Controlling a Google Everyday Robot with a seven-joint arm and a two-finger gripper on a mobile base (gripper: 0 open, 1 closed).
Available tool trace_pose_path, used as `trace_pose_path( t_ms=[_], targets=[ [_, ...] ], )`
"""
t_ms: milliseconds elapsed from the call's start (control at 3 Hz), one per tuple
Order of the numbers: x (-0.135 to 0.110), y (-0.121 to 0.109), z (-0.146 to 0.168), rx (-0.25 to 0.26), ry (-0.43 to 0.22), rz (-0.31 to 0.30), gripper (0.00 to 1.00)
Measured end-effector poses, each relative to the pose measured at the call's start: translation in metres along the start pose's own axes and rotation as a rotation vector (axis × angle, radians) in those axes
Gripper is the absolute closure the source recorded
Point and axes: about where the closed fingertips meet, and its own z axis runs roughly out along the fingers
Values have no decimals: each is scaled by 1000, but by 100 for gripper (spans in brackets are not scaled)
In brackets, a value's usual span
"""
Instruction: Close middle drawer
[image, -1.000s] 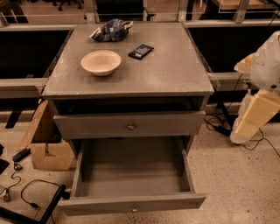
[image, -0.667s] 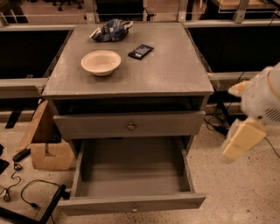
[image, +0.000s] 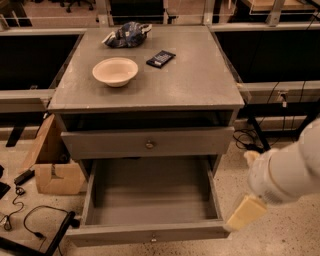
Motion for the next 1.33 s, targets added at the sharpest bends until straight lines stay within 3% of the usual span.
trace_pose_path(
  t_ms=[333,667,1000,1333],
  targets=[
    [32,16,67,-41,21,60,0],
    [29,14,61,-34,21,51,0],
    [35,20,74,-10,78,30,19],
    [112,35,129,17,192,79,50]
  ],
)
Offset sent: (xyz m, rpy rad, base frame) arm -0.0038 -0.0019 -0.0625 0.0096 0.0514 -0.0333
